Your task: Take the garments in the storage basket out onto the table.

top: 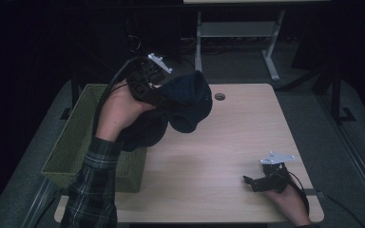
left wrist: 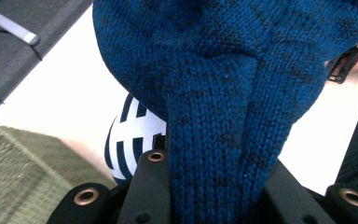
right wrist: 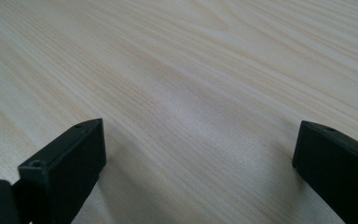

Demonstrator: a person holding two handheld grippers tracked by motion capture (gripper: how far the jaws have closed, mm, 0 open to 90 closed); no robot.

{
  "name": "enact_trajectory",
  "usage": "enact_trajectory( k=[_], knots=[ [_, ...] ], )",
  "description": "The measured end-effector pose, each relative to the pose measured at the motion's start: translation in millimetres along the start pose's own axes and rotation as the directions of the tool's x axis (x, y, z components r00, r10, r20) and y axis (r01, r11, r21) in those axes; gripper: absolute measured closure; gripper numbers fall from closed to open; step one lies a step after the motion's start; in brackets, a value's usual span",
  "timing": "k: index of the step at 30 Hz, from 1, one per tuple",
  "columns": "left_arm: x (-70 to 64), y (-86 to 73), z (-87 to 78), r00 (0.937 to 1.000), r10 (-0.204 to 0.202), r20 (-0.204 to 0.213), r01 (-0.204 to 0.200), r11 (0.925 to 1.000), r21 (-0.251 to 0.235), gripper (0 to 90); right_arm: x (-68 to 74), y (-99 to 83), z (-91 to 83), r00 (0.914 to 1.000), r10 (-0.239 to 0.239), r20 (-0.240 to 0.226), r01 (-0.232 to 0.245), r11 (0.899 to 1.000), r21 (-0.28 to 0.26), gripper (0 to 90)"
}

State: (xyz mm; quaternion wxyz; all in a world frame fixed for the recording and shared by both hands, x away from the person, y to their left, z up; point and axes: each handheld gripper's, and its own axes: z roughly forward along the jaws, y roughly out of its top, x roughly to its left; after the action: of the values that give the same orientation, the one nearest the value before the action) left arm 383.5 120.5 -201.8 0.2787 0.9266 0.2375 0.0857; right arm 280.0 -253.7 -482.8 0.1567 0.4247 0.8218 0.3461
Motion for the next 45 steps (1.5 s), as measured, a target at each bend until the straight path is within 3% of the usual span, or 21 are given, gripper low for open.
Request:
enact_trajectory(
  k=[8,26,37,45],
  knots=[
    [-12.3,12.8,20.7,0.9995,0.018,0.024,-0.018,0.9996,0.020,78.7,-0.2,0.0,0.1,1.0000,-0.003,0.001,0.003,1.000,-0.002,2.2],
    [-45.4,50.1,45.6,0.9933,0.085,0.078,-0.086,0.9962,0.011,79.1,-0.1,0.0,0.0,1.0000,-0.002,0.000,0.002,1.000,-0.002,2.2],
    [-64.1,52.0,88.0,0.9858,0.082,0.146,-0.087,0.9960,0.023,79.1,-0.2,0.0,-0.1,1.0000,-0.003,0.001,0.003,1.000,-0.003,2.2],
    [-64.4,42.4,121.1,0.9807,0.057,0.187,-0.068,0.9963,0.053,79.1,-0.3,0.0,0.0,1.0000,-0.005,0.002,0.005,1.000,-0.003,2.2]
  ],
)
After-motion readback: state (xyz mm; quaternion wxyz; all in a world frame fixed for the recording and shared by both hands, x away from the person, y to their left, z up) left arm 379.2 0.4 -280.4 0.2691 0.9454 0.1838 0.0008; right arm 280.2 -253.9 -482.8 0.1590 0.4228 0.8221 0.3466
